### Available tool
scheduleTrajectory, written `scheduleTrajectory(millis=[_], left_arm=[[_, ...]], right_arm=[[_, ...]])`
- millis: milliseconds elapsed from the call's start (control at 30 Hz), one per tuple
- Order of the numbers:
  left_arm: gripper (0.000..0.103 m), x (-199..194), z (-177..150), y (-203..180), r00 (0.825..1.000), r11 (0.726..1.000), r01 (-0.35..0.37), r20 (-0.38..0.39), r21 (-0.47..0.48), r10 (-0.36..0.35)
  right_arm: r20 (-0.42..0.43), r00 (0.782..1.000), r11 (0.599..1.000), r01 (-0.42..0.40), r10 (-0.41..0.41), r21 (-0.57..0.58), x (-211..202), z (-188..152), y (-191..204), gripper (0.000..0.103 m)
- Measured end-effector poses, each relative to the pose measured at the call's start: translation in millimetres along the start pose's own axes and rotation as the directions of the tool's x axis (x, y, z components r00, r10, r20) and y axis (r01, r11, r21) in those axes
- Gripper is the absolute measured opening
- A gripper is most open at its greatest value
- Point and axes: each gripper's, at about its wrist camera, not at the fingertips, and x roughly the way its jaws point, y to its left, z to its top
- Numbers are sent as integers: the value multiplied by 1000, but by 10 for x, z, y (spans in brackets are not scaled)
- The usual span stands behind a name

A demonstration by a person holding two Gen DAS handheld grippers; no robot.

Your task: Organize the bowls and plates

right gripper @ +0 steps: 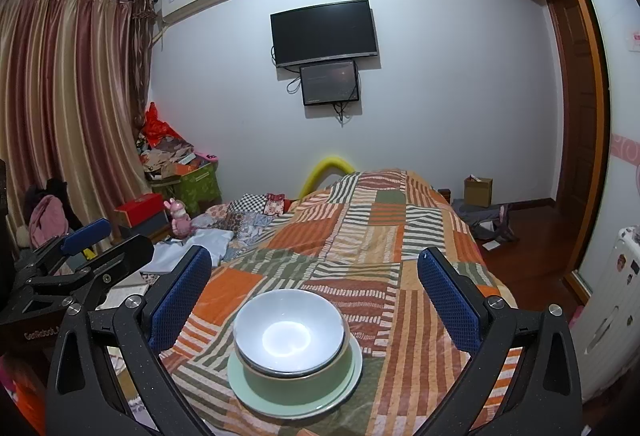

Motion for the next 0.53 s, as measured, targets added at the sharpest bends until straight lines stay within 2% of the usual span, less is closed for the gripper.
scheduleTrajectory(millis=[533], left_arm=[[103, 47, -13, 26, 1000, 1000, 1, -14, -1, -1]], right_arm=[[-11, 1000, 1000, 2, -2, 10, 43, -17, -37, 103]])
